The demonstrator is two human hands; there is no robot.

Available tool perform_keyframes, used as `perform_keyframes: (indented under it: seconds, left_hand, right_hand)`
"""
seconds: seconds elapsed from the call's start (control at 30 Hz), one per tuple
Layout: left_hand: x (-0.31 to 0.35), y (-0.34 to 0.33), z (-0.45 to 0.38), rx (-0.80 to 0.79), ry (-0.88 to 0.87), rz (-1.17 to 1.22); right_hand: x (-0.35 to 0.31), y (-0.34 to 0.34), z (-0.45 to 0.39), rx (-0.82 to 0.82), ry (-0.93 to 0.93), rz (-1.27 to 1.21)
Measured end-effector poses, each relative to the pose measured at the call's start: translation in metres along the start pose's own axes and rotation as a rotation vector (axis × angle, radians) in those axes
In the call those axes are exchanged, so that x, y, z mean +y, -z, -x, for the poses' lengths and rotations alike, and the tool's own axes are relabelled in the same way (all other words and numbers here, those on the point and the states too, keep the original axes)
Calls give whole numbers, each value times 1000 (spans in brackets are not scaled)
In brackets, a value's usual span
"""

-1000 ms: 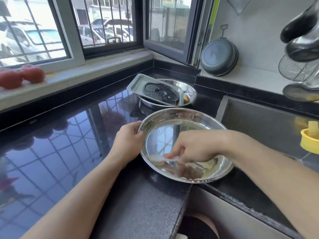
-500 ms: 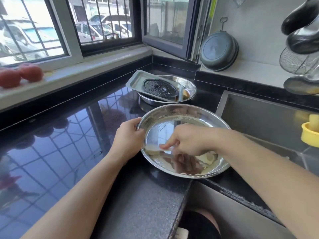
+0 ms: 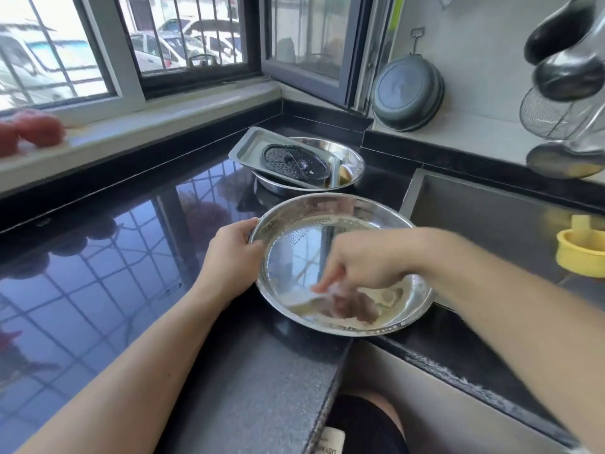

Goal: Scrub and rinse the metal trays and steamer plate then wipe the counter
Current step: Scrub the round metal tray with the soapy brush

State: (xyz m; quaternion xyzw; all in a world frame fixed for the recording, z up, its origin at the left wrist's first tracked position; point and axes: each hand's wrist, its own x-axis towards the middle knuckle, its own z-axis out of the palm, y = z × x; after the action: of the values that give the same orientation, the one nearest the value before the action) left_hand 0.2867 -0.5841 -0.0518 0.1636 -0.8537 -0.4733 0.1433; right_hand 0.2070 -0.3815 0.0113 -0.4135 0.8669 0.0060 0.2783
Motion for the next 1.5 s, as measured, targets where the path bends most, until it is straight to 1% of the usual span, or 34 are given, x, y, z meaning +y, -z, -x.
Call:
perform_keyframes:
  seconds: [0.07,0.1,0.13,0.2,0.27,0.33,0.4,0.47,0.57,0.63,0.7,0.77,0.8,0.9,0.97,1.03,1.13,1.17,1.23,1.27,1.3,1.37,1.4,1.43,1.5]
  left_hand:
    - [0,2,1,6,15,17]
    - [0,2,1,9,19,22]
    - [1,2,1,10,19,22]
    - [2,1,2,10,20,28]
    - [2,1,2,17,24,35]
    - [1,0,0,20,21,29]
    - [1,-1,0,20,14,28]
    - [1,-1,-1,18,12,28]
    - [-1,-2,-2,9,11,38]
    - [-1,-2,-2,2,16,48]
    - [-2,-2,-2,-3,16,56]
    - [-3,-2,-2,7,14,51]
    - [-3,-3,-3,12,15,46]
    - [-4,-4,-4,30,15,34]
    - [-4,-5,-4,36,18,31]
    - [-4,-5,-3,37,17,27]
    - [-3,-4,-3,35,26,24]
    - [-3,-3,-2,30,28,25]
    - [-2,-2,-2,11,27,24]
    - [-2,-1,-2,1,22,24]
    - [-2,-1,-2,-5,18,25]
    - [-1,-1,-1,-2,19,25]
    - [0,-1,-1,5,22,22]
    - [1,-1,-2,11,22,21]
    - [0,-4,-1,29,14,25]
  right_hand:
    - [-5,-3,-20,103,21,-43]
    - [-4,-2,-22,114,32,-61]
    - [1,-1,-19,86,44,-61]
    - [16,0,-1,-54,36,-35]
    - [30,4,22,-161,-24,47]
    - [44,12,41,-192,-137,174]
    - [54,25,51,-151,-275,270]
    - [60,36,51,-47,-366,361]
    - [63,46,45,152,-456,456]
    - [59,43,38,221,-501,488]
    - [49,34,32,234,-503,547]
    - [41,25,32,176,-518,599]
    - [37,22,36,122,-523,591]
    - [20,20,55,-157,-510,660]
    - [5,18,66,-276,-486,678]
    - [-11,18,66,-375,-486,756]
    - [-15,22,51,-300,-515,691]
    - [-12,21,43,-220,-541,669]
    - [-2,16,29,33,-572,551]
    - [0,18,24,127,-590,501]
    - [8,20,19,182,-580,491]
    - [13,23,17,200,-570,450]
    - [16,24,18,165,-570,453]
    - [17,21,23,120,-532,512]
    - [12,15,37,-48,-485,588]
